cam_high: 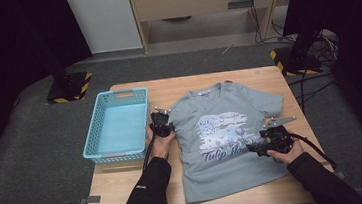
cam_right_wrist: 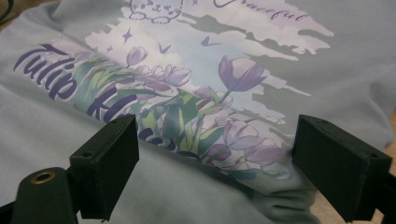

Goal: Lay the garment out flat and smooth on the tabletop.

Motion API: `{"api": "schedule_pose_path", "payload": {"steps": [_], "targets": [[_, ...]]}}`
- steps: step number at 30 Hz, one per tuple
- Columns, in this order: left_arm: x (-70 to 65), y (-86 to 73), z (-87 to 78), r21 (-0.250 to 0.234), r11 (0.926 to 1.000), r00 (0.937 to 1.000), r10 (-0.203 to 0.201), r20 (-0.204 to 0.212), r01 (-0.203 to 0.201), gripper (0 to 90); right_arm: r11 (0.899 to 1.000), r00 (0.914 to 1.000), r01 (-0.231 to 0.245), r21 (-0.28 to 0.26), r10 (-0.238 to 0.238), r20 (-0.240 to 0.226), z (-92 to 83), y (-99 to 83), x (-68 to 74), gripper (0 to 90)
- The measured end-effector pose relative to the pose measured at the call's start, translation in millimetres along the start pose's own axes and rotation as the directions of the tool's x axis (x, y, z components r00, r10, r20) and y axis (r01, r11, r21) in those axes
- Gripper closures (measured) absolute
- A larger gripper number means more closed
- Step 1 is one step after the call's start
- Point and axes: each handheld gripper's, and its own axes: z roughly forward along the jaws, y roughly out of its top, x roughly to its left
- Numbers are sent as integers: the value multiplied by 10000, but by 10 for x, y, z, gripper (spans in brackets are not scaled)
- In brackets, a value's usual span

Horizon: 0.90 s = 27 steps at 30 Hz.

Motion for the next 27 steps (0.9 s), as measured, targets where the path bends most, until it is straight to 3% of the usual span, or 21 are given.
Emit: {"api": "schedule_pose_path", "payload": {"steps": [3,11,15,17,19,21,23,27], "targets": [[-4,55,-42,-105,9999,10000,29,56,-28,719,9996,9999,117,253,-118,36,40,-11,25,140],[10,206,-133,-469,9983,9993,332,-167,-340,768,9995,9999,144,287,-145,31,49,-8,26,139],[31,338,-164,-539,9945,9944,859,-623,-893,778,9994,9999,165,306,-166,29,52,-7,29,139],[65,417,-153,-313,9929,9894,1114,-937,-1148,786,9994,9998,180,306,-181,28,54,-8,30,139],[100,464,-131,-191,9933,9874,1112,-1130,-1141,786,9993,9998,175,322,-176,16,56,-8,32,139],[124,500,-122,-180,9956,9902,894,-1074,-918,776,9993,9998,177,338,-178,13,58,-9,33,139],[102,512,-140,-379,9976,9961,558,-680,-585,739,9993,9998,221,310,-221,2,54,-9,32,139],[-21,490,-100,-240,9951,9937,938,-608,-954,614,9993,9997,231,300,-231,-3,52,-12,31,138]]}}
